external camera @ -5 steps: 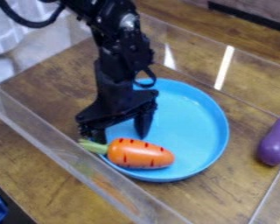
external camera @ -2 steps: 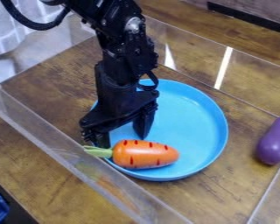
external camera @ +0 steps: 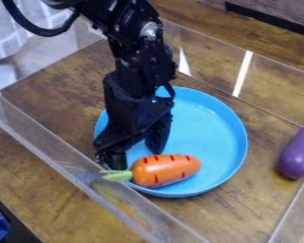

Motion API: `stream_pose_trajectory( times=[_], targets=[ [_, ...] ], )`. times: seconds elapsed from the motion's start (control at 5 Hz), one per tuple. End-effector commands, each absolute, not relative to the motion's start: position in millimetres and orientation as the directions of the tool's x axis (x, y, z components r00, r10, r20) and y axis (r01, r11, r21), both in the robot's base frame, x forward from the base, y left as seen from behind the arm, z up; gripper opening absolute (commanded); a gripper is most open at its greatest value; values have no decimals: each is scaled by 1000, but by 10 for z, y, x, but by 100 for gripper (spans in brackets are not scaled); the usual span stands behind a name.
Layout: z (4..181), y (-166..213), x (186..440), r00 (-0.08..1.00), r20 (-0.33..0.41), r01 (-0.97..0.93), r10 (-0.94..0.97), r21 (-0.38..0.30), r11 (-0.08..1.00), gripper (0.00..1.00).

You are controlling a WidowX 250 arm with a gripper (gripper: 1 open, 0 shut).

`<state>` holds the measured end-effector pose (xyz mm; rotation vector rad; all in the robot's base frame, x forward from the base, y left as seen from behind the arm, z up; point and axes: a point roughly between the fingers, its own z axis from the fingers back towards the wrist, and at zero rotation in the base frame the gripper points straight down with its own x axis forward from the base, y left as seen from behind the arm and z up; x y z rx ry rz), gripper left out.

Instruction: Remove the carrot from the blue tray and put it on the table

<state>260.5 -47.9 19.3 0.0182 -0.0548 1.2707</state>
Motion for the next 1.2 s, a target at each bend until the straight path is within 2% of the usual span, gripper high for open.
stream_pose_trajectory(
  times=[0.0,0.2,0.6,1.0],
  targets=[
    [119,-683,2380,321,51,-947,946,48,319,100],
    [118,-824,2346,333,62,-943,941,52,330,100],
    [117,-794,2441,357,83,-934,930,56,354,100],
    [112,-877,2461,321,97,-947,942,63,316,100]
  ],
)
